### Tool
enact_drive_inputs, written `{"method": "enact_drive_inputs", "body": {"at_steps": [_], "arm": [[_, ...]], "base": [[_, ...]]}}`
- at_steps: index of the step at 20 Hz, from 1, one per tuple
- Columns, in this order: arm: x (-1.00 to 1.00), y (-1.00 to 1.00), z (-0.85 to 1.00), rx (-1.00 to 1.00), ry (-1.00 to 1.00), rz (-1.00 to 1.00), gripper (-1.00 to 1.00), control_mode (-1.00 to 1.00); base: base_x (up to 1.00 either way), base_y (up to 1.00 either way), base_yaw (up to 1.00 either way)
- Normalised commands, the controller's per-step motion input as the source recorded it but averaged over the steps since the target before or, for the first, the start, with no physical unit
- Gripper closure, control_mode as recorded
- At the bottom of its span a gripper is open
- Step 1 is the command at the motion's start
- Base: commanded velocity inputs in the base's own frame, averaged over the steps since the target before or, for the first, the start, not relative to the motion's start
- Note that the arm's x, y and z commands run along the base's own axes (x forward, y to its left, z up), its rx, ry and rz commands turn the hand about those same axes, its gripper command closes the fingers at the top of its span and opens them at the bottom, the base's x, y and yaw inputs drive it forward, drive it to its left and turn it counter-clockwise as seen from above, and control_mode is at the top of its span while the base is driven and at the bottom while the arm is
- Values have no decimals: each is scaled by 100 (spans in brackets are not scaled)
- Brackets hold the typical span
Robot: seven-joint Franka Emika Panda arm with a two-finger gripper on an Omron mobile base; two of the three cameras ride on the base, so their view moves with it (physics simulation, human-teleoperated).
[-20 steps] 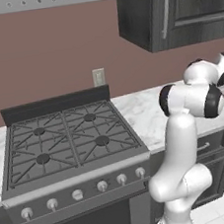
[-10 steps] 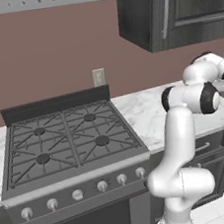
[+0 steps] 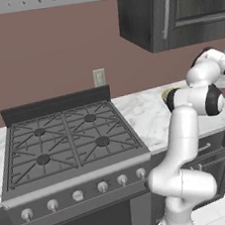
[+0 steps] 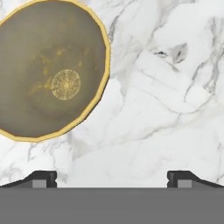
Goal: Pick the cup and bowl from the counter and place them on the counter next to the sink.
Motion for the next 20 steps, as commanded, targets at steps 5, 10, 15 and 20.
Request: {"method": "enact_drive_inputs", "body": {"at_steps": [5, 10, 15, 20], "arm": [[0, 31, 0, 0, -6, -7, -100, -100], [1, 35, -4, 0, -6, -11, -100, -100], [12, 37, -25, 0, -1, -18, -100, -100], [43, 28, -36, 0, -1, -23, -100, -100]], "base": [[0, 0, 0], [0, 0, 0], [0, 0, 0], [0, 0, 0]]}}
